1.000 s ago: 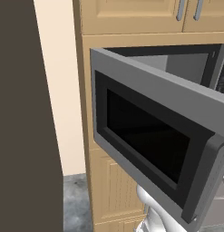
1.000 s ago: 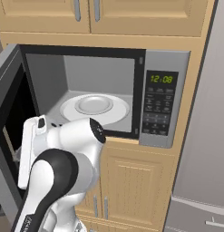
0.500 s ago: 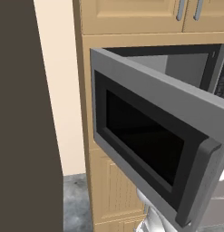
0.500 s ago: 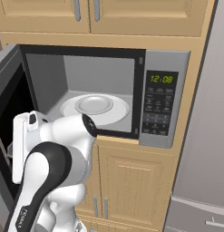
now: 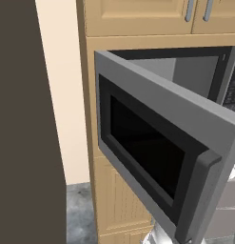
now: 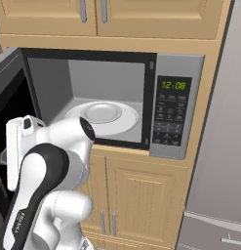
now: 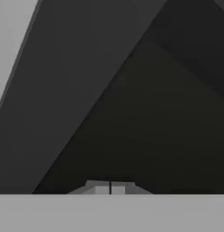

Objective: Pick the chicken drumstick from the counter and place it in the microwave. Then turn on the microwave.

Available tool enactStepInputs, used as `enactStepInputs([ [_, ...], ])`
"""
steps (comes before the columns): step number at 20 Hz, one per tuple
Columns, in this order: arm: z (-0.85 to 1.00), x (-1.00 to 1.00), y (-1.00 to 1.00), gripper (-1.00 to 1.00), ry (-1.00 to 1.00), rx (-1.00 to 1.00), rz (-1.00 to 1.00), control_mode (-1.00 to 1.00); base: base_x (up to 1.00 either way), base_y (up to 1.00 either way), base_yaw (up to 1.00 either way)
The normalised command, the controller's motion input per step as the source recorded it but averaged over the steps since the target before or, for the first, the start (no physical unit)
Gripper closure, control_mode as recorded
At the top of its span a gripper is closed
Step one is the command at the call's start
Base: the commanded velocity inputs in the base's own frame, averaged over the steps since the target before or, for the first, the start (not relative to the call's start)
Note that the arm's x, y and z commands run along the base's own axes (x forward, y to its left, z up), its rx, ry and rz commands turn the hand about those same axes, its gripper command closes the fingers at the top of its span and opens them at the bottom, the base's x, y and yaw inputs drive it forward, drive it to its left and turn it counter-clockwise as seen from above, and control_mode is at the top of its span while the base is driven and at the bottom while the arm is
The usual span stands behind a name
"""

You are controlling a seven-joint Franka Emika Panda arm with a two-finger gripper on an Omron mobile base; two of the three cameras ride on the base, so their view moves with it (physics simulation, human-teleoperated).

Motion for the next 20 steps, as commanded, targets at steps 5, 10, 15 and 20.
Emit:
enactStepInputs([
  [5,-0.33,0.0,0.25,1.0,-0.02,0.1,0.0,-1.0,0.0,0.0,0.0],
  [10,-0.41,-0.05,0.22,1.0,-0.04,0.11,-0.01,-1.0,0.0,0.0,0.0],
  [15,-0.44,-0.03,0.23,1.0,-0.07,0.12,-0.04,-1.0,0.0,0.0,0.0],
  [20,-0.46,0.0,0.25,1.0,-0.08,0.12,-0.07,-1.0,0.0,0.0,0.0],
])
